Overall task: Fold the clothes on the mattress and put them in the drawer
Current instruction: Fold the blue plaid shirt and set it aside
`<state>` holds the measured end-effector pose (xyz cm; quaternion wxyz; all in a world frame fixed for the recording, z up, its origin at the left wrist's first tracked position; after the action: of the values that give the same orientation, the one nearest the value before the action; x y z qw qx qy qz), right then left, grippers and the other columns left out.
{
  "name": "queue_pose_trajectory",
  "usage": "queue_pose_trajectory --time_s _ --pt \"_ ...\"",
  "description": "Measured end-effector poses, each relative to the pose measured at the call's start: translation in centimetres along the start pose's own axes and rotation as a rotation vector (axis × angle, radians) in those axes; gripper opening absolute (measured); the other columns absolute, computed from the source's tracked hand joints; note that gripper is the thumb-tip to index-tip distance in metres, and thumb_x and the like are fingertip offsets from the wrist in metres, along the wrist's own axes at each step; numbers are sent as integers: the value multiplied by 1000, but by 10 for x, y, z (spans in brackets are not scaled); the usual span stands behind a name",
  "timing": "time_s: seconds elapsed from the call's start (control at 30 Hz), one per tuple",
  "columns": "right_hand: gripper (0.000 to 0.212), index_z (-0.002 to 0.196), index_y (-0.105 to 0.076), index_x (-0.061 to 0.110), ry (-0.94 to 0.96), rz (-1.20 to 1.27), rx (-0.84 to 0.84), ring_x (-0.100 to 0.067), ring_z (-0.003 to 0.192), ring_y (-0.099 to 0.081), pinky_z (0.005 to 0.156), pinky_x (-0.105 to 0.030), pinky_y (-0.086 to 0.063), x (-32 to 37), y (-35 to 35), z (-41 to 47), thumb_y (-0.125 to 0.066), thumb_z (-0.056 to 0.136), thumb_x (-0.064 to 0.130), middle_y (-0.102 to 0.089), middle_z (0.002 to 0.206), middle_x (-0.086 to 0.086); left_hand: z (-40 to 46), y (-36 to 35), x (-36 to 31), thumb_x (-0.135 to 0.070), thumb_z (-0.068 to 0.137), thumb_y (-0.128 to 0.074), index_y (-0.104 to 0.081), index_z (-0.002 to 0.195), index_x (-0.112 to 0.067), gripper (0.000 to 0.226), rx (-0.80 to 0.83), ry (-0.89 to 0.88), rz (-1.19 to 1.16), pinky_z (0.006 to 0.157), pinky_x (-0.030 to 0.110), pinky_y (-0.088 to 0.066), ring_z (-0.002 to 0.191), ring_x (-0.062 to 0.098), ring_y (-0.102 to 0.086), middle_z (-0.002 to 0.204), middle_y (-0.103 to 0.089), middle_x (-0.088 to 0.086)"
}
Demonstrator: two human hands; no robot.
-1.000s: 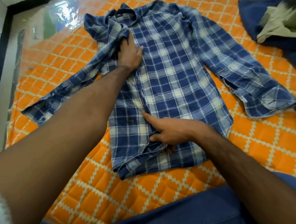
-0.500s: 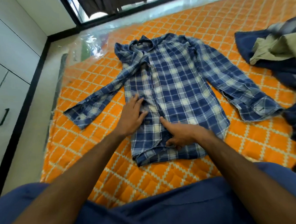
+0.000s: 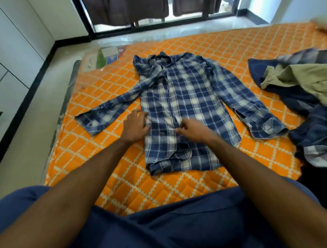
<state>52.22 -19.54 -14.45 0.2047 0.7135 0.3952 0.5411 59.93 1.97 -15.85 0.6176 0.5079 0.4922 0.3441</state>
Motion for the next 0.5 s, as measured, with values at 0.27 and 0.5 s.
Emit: queue_pose_trajectory --time_s 0.27,0.5 --pt "46 140 -47 17 28 184 -197 -22 88 -67 68 -30 -57 16 35 135 -62 97 18 -61 123 -13 82 -13 -14 -19 92 -52 -40 147 -8 57 22 -215 175 116 49 -29 142 37 -33 157 -32 20" --pt "46 127 -66 15 33 203 -156 -17 106 -65 82 -25 -58 19 59 230 -78 83 5 -65 121 -3 109 -38 -7 -41 104 -26 -30 155 -10 59 -4 -272 127 120 54 -21 150 32 -23 164 -24 14"
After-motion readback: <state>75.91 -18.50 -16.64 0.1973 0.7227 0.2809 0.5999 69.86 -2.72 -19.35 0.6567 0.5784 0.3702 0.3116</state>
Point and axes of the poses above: each hand's wrist, its own z-axis towards the middle knuckle, its own y-axis out of the back of the hand, x = y × z, the point moved 8 cm from there along z, towards the middle knuckle
